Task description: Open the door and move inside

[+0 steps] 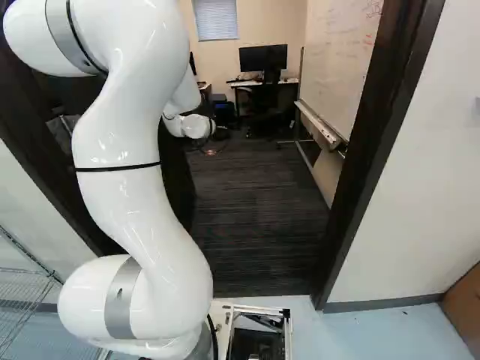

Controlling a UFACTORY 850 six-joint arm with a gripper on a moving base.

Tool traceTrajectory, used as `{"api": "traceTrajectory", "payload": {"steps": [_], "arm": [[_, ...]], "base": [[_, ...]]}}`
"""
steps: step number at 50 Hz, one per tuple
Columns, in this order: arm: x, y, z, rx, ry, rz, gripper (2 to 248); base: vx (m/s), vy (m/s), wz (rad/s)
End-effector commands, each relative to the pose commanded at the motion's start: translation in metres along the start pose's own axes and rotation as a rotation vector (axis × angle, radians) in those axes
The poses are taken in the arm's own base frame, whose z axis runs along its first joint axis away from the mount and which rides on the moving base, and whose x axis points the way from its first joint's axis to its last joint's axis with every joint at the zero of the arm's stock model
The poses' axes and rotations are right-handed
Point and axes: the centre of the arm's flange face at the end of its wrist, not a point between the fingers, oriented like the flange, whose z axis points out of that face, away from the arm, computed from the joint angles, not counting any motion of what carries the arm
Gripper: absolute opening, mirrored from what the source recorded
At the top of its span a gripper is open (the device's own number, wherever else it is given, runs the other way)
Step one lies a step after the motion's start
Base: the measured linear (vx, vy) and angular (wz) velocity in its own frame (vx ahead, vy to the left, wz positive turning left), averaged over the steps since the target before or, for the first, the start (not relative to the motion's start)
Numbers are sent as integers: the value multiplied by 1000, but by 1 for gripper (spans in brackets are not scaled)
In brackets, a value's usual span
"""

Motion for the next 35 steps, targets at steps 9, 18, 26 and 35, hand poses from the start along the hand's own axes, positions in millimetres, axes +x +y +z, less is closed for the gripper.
{"api": "traceTrajectory", "payload": {"steps": [9,18,26,35], "arm": [[0,1,-2,-1,0,0,247],[-2,2,-6,-2,0,0,247],[-4,4,-13,-4,1,-1,247],[-7,7,-23,-7,1,-1,247]], "base": [[0,0,0],[0,0,0],[0,0,0],[0,0,0]]}}
